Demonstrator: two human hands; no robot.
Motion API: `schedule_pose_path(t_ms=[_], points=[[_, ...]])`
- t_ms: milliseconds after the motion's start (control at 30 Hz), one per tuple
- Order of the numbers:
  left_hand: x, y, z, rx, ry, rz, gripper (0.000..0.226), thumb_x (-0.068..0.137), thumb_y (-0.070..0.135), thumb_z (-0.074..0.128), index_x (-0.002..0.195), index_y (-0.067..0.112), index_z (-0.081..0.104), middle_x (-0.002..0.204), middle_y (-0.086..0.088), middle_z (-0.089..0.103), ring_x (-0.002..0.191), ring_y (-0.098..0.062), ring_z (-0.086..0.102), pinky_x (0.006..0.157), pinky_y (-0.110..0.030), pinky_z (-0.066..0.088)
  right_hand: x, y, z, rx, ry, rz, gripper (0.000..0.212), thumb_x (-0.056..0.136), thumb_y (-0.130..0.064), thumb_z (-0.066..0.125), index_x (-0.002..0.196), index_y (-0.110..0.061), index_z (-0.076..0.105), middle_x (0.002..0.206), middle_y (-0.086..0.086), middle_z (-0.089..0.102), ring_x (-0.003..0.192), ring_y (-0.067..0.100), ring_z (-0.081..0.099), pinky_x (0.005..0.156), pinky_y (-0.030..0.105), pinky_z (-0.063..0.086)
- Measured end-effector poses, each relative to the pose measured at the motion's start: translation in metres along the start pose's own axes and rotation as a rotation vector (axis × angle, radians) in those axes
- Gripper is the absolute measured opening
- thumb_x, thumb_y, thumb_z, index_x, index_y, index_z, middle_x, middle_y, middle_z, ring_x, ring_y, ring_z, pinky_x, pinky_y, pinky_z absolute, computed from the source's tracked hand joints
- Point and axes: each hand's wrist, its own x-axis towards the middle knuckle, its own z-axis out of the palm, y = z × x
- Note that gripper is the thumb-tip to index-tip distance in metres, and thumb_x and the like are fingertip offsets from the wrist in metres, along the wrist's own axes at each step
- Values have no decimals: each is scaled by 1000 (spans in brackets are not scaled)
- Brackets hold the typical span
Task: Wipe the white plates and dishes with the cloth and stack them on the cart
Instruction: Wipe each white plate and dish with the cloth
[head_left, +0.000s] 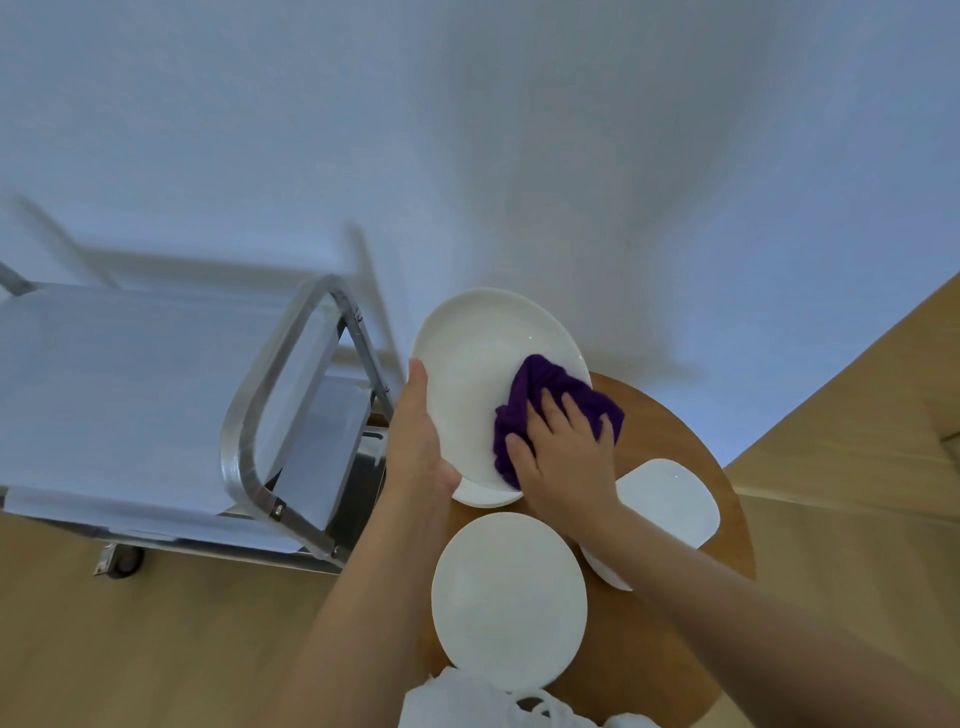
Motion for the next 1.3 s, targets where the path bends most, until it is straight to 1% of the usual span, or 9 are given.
schedule_pose_path(t_ms=[133, 267, 500, 600, 667, 800, 933, 1067, 1300], points=[[0, -3, -1, 87, 108, -96, 87, 74, 75, 50, 141, 21, 46, 143, -6, 50, 132, -29, 47, 110, -50, 37, -11, -14, 4, 131, -105, -82, 62, 89, -48, 7, 147, -33, 23, 156, -7, 21, 144, 18, 11, 112, 50, 11], [-4, -3, 2, 2, 23, -80, 65, 85, 64, 51, 114, 8, 67, 106, -14, 73, 94, -28, 72, 67, -36, 60, -8, -23, -2, 291, -182, -245, 63, 85, -52, 7, 145, -43, 23, 157, -15, 11, 143, 9, -3, 113, 47, -1], [0, -5, 9, 19, -6, -65, 50, 72, 56, 67, 87, 9, 76, 94, -12, 74, 86, -25, 73, 69, -36, 58, -1, -37, -11, 517, -163, -189, 57, 84, -38, 24, 139, -38, 38, 151, -17, 28, 141, 4, 8, 111, 39, 0], [-4, -9, 12, 23, -49, -138, 49, 69, 55, 68, 88, 10, 77, 93, -11, 73, 84, -25, 72, 67, -35, 58, 0, -44, -20, 664, 12, -73, 30, 79, -25, 35, 91, -34, 60, 101, -14, 63, 105, 11, 51, 94, 35, 34], [-6, -11, 13, 8, -62, -171, 54, 70, 53, 67, 101, 9, 71, 95, -11, 72, 88, -26, 71, 72, -36, 58, 5, -40, -27, 793, 82, 46, 15, 74, -24, 37, 61, -25, 45, 61, -12, 51, 64, 10, 49, 65, 33, 40], [-2, -4, 11, -3, -129, -133, 58, 89, 52, 52, 130, 12, 58, 125, -13, 64, 115, -30, 61, 91, -43, 51, 17, -12, -53, 1051, 163, 405, 23, 70, -29, 38, 52, -24, 51, 48, -12, 46, 50, 7, 43, 54, 27, 38], [0, 5, 10, 35, -186, -126, 57, 93, 53, 45, 135, 15, 54, 129, -12, 62, 120, -31, 58, 96, -46, 48, 45, 11, -68, 1052, 242, 605, 14, 82, -30, 39, 84, -31, 54, 85, -3, 60, 84, 22, 57, 73, 39, 49], [-6, -1, 29, 177, -226, -95, 49, 93, 50, 44, 119, 14, 66, 120, -12, 67, 112, -26, 64, 94, -40, 51, 56, -14, -45, 547, 280, 528, 40, 93, -34, 43, 131, -21, 43, 134, 7, 42, 123, 28, 37, 101, 50, 31], [1, 0, 30, 185, -154, -64, 44, 93, 50, 50, 115, 16, 68, 112, -6, 72, 105, -19, 68, 91, -33, 52, 32, -58, -21, 407, 273, 122, 48, 93, -31, 34, 140, -21, 41, 145, -1, 40, 133, 17, 33, 104, 45, 27]])
